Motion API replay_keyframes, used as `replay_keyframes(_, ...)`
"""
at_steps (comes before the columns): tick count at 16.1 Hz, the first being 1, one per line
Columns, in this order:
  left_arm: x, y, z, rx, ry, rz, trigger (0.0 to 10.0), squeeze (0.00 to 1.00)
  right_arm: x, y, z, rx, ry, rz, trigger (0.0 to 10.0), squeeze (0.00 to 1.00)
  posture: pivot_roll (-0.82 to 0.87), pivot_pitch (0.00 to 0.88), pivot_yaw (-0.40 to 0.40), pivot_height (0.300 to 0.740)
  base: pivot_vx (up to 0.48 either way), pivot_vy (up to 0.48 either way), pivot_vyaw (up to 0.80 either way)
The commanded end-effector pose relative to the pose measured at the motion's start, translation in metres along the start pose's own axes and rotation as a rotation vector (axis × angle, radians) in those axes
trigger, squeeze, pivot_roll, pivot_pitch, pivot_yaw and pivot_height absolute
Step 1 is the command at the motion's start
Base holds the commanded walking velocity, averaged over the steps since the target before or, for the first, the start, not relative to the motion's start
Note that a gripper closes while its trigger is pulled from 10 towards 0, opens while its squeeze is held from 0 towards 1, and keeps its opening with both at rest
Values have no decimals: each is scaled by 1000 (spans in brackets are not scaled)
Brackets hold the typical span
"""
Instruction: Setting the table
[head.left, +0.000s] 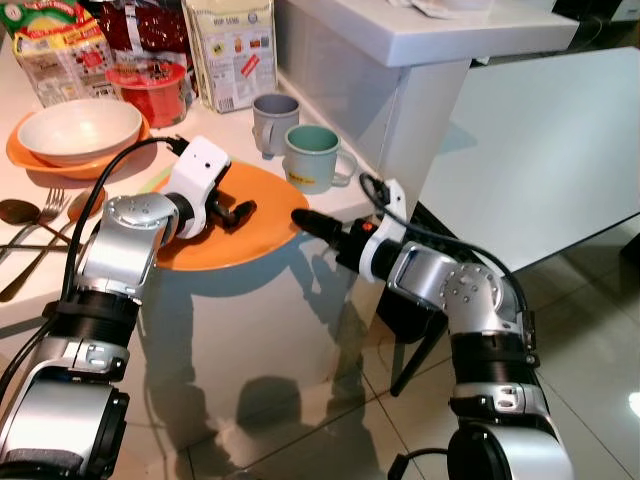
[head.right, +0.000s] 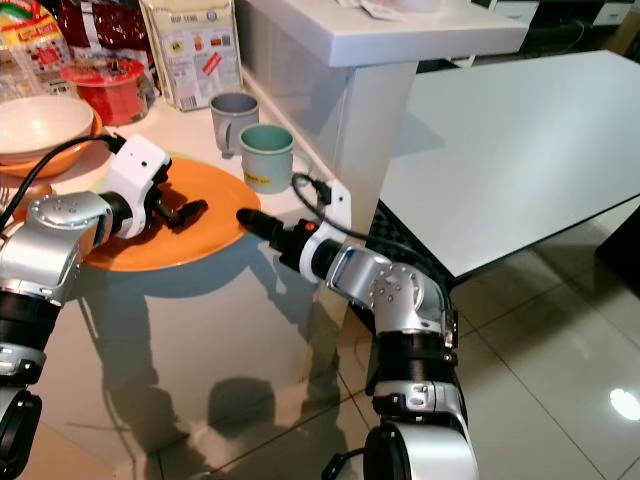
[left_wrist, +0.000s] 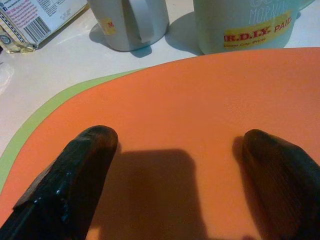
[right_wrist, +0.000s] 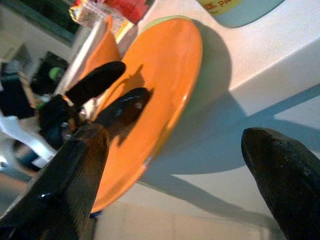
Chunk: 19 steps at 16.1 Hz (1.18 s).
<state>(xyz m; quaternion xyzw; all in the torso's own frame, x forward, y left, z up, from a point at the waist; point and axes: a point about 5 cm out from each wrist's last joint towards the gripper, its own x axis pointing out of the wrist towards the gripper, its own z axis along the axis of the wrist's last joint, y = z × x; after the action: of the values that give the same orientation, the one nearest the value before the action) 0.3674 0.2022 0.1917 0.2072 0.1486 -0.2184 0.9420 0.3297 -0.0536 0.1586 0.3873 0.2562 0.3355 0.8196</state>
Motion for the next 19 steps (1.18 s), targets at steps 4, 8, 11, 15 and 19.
replay_keyframes(4, 2, -6, -3, 3, 23, -28, 10000, 0, 7, 10, 2, 53, 14, 47, 4431, 0, -35, 0, -87, 740, 0, 0, 0)
replay_keyframes(8, 3, -8, -3, 5, 21, -34, 10000, 0, 8, 9, -3, 119, 37, 68, 0, 0, -36, 0, -85, 740, 0, 0, 0)
replay_keyframes(11, 4, -9, -3, 5, 22, -37, 10000, 0, 10, 7, -4, 145, 37, 73, 0, 0, -37, 0, -85, 740, 0, 0, 0)
replay_keyframes(15, 4, -11, -2, 1, 18, -41, 10000, 0, 12, 7, -4, 180, 38, 83, 0, 0, -36, 0, -88, 740, 0, 0, 0)
replay_keyframes(19, 4, -11, -1, 0, 15, -43, 10000, 0, 13, 6, -4, 205, 34, 88, 0, 0, -35, 0, -89, 740, 0, 0, 0)
